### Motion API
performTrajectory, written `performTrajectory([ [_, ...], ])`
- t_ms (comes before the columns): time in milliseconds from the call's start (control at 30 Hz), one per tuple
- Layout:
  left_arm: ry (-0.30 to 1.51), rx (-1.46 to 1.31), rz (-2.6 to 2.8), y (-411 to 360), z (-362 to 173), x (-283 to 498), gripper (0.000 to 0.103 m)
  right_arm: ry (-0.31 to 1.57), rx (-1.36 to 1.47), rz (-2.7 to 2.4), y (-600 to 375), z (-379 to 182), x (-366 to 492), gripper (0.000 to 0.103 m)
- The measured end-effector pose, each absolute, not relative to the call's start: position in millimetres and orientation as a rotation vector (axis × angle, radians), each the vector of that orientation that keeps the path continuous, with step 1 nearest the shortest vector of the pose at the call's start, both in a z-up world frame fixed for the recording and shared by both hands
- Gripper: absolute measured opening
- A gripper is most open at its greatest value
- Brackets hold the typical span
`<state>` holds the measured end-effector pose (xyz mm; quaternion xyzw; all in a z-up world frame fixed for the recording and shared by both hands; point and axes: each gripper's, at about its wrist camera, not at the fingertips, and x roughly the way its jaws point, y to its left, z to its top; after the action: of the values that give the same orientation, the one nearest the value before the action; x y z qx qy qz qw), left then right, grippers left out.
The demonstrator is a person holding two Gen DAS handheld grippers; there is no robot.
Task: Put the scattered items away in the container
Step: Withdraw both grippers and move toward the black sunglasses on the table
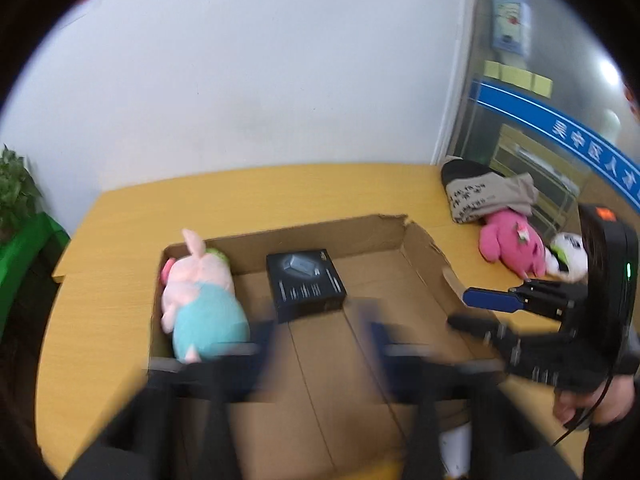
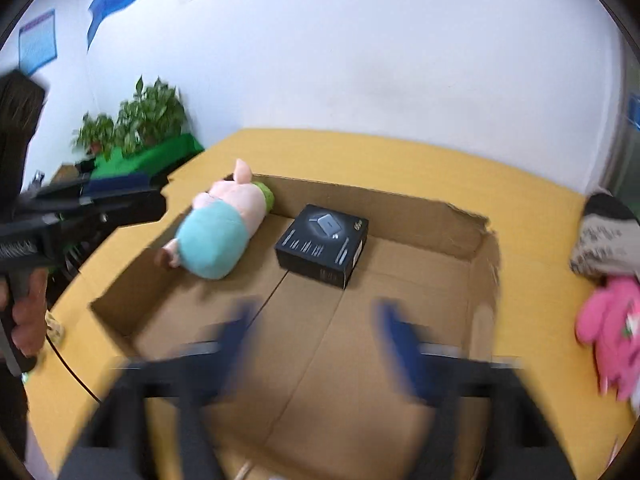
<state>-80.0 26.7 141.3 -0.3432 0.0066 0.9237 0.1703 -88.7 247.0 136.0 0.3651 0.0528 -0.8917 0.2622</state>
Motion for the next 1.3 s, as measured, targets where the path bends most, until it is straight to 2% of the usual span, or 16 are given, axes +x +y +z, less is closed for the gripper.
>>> performTrajectory([
  [33, -0.007, -0.971, 2.610, 27, 143, -69, 0.003, 0.131, 0.991, -2.410, 242, 138, -81, 0.034],
  [67, -0.037, -0.946, 2.607, 27, 145, -54, 0.003, 0.130, 0.988, -2.412, 247, 140, -69, 0.043],
  [100, -0.052, -0.919, 2.616, 29, 147, -43, 0.005, 0.136, 0.982, -2.423, 250, 142, -55, 0.057],
  [133, -0.058, -0.900, 2.630, 32, 149, -32, 0.021, 0.146, 0.977, -2.434, 250, 144, -44, 0.095],
  [167, -0.067, -0.884, 2.647, 32, 151, -22, 0.058, 0.152, 0.960, -2.448, 253, 146, -32, 0.102],
  [200, -0.077, -0.870, 2.663, 32, 152, -14, 0.079, 0.154, 0.930, -2.464, 257, 150, -19, 0.103],
  [233, -0.092, -0.840, 2.685, 32, 154, -4, 0.090, 0.154, 0.921, -2.473, 260, 152, -9, 0.103],
  [733, -0.122, -0.804, 2.673, 48, 149, 64, 0.090, 0.124, 0.956, -2.519, 285, 148, 59, 0.103],
  [1300, -0.133, -0.874, 2.629, 63, 129, 62, 0.090, 0.107, 0.984, -2.518, 293, 134, 60, 0.103],
])
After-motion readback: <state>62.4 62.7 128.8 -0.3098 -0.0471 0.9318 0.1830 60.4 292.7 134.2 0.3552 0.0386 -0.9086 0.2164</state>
